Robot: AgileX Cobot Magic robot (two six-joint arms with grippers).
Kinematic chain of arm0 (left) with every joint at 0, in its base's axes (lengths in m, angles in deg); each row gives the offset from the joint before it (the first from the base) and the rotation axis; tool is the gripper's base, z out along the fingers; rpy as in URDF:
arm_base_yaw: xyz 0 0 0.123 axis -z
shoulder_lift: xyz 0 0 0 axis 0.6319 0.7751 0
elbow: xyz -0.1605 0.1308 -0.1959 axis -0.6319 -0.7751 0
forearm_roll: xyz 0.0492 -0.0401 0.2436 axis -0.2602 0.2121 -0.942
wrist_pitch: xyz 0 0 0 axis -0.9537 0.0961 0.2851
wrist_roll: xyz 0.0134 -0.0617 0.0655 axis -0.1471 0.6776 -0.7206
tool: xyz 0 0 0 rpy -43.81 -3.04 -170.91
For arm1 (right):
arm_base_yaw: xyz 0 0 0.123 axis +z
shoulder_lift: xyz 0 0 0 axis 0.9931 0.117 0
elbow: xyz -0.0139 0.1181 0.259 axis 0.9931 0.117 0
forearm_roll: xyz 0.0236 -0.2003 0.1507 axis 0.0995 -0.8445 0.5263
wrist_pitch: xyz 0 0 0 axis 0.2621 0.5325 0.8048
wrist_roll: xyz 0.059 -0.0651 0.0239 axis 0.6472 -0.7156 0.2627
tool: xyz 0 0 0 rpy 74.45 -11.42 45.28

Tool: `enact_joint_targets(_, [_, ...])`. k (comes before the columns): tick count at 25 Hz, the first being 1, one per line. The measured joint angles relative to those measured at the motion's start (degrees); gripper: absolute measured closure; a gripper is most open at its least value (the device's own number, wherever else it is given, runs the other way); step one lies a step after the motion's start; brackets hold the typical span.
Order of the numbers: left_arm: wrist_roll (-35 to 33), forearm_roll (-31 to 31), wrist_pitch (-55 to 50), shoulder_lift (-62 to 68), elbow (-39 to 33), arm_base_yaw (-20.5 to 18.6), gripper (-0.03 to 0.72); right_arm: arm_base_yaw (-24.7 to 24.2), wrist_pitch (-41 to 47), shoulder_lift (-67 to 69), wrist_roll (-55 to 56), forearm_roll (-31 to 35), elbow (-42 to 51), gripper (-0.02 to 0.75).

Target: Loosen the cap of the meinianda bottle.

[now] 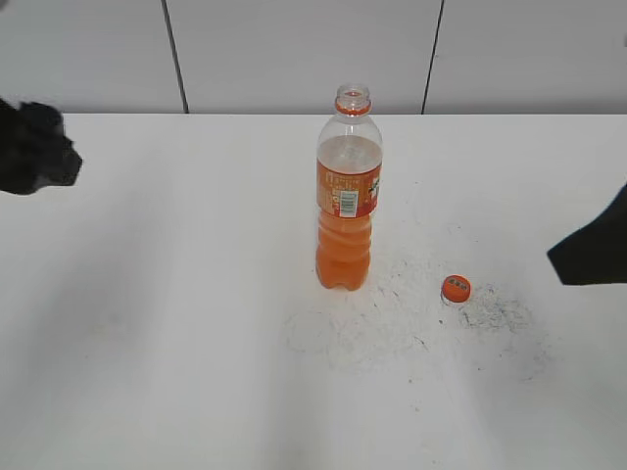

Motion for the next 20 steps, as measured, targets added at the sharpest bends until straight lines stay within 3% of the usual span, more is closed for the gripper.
enact_joint_targets(12, [-14.1, 13.9, -10.1, -37.0, -15.3, 0.1, 0.108, 0.0, 11.4, -22.9, 8.0, -9.7, 1.3, 0.276])
enact_joint_targets(20, [-15.7, 16.9, -15.8, -53.0, -21.3, 0.1, 0.109, 0.0, 10.2, -40.1, 13.3, -13.1, 17.2, 0.276])
